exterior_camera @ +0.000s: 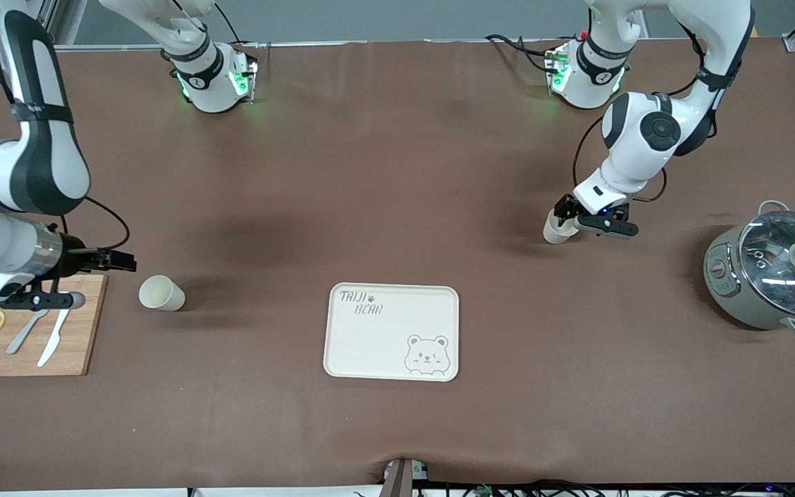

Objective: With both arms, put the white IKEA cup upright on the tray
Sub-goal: 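Grasp the cup with the left gripper while the right gripper grasps the other cup, then carry the held cup with the left gripper onto the white tray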

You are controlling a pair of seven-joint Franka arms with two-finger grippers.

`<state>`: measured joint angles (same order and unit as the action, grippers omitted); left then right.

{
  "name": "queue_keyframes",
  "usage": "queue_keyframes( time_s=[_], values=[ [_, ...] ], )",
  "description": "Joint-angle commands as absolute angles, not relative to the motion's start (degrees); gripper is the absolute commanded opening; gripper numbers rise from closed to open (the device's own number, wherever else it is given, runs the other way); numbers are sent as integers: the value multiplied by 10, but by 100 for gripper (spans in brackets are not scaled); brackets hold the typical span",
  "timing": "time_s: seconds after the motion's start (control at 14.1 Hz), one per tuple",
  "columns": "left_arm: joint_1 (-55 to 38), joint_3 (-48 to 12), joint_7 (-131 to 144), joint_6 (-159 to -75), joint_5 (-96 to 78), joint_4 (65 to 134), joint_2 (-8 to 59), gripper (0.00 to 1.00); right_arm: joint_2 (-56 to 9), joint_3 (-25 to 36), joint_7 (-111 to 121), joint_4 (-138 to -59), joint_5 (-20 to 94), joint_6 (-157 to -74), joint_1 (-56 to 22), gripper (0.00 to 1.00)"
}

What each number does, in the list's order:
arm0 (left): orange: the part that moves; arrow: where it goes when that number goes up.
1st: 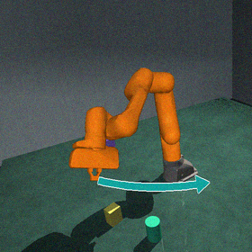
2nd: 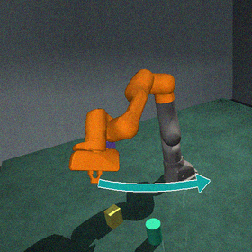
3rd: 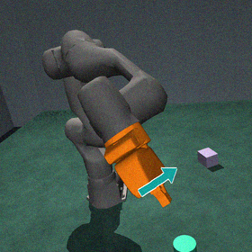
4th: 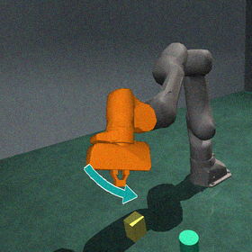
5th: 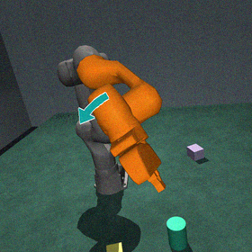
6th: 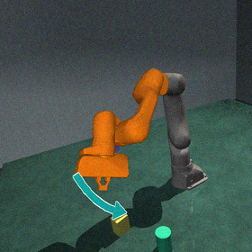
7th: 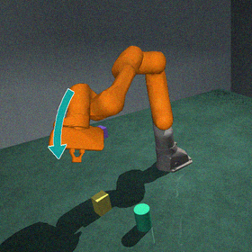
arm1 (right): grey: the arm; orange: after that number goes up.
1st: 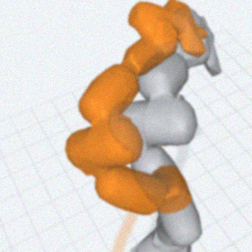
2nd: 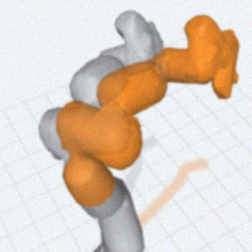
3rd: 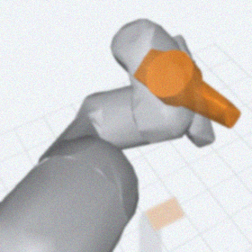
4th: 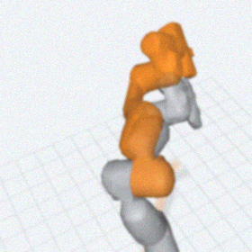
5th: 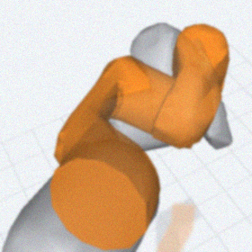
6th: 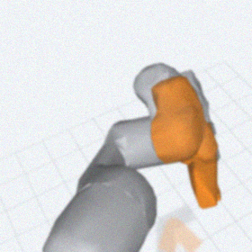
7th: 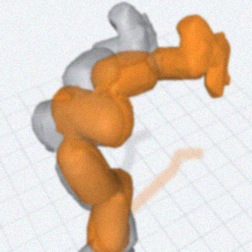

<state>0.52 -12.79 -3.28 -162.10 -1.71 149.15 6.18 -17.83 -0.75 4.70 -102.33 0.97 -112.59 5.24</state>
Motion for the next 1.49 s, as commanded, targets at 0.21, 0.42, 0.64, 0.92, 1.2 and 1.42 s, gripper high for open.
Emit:
queue_keyframes(
  time_s=[0.21, 0.42, 0.64, 0.92, 1.2, 1.42],
  values=[
    [10, -131, -42, -1636, -29, 1503, 54, 68, -218, -11, 50, -1037, 4, -1187, 76, 100],
    [9, -132, -36, -1636, -29, 1502, 56, 0, -237, -11, 50, -1038, 4, -1218, 75, 100],
    [9, -132, -34, -1636, -29, 1499, 61, 0, -246, -11, 52, -1038, 4, -1230, 82, 100],
    [7, -133, -34, -1636, -29, 1497, 61, 0, -264, -11, 53, -1055, 4, -1279, 82, 100],
    [3, -134, -31, -1632, -29, 1477, 61, 0, -265, -11, 54, -1085, 3, -1320, 79, 66],
    [-16, -135, -1, -1593, -29, 1426, 66, 0, -272, -11, 54, -1086, 3, -1326, 76, 35]
  ],
)
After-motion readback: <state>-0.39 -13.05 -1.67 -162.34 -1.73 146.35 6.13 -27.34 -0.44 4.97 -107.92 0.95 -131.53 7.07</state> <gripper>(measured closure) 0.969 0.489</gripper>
